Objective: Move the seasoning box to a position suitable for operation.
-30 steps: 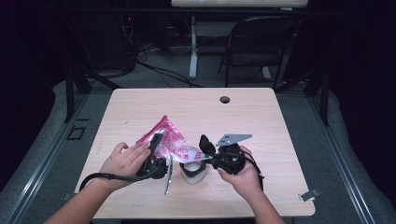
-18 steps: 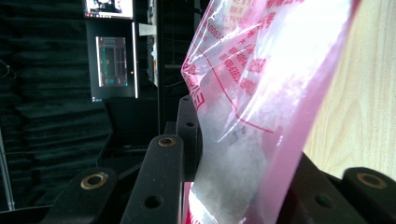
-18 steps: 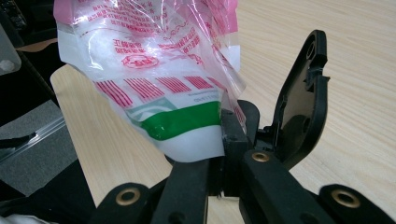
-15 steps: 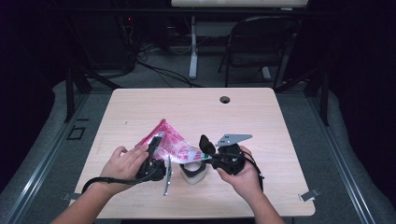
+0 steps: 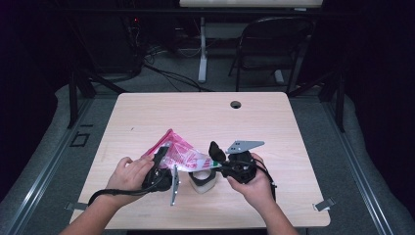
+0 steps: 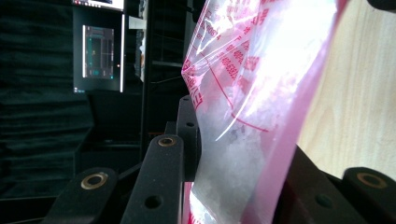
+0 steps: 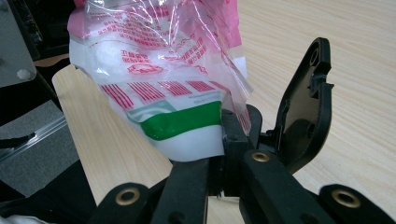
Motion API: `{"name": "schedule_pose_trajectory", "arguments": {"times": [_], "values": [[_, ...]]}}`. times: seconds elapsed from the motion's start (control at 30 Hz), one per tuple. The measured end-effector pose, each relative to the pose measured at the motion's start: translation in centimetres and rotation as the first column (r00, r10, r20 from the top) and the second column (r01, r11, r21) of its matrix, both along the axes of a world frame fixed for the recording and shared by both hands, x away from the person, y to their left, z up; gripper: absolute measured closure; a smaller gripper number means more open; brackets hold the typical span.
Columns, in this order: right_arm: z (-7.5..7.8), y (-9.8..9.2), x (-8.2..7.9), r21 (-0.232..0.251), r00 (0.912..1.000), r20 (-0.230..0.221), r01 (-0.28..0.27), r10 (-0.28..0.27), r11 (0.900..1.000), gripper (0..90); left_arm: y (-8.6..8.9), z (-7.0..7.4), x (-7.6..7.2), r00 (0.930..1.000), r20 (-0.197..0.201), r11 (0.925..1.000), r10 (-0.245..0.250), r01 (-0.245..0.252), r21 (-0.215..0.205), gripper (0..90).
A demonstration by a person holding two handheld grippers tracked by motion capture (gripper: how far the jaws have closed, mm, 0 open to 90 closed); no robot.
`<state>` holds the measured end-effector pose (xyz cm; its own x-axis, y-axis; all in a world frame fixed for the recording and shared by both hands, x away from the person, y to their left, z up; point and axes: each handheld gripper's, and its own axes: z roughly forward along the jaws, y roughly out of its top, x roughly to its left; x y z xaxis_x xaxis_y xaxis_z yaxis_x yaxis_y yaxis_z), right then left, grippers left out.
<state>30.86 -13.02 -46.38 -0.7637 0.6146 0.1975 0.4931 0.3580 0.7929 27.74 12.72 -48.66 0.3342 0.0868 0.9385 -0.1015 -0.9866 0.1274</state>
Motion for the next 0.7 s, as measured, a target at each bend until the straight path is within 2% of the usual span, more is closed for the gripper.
{"name": "schedule_pose_trajectory", "arguments": {"times": [0.17,0.37,0.7], "values": [[0.0,0.0,0.0,0.003,1.0,0.0,-0.001,0.001,1.0,90.0,0.0,-0.4,0.0,0.9999,-0.016,0.9992,0.002,-0.002,-0.039,76.9],[0.0,0.0,0.0,0.001,1.0,0.002,0.0,0.0,1.0,90.0,0.1,-0.8,-0.1,0.9996,-0.026,0.9983,0.008,-0.01,-0.058,76.9],[0.0,0.1,-0.1,-0.002,1.0,-0.001,-0.001,0.001,1.0,90.0,0.3,-1.7,-0.1,0.9984,-0.053,0.9922,0.018,-0.024,-0.122,76.8]]}}
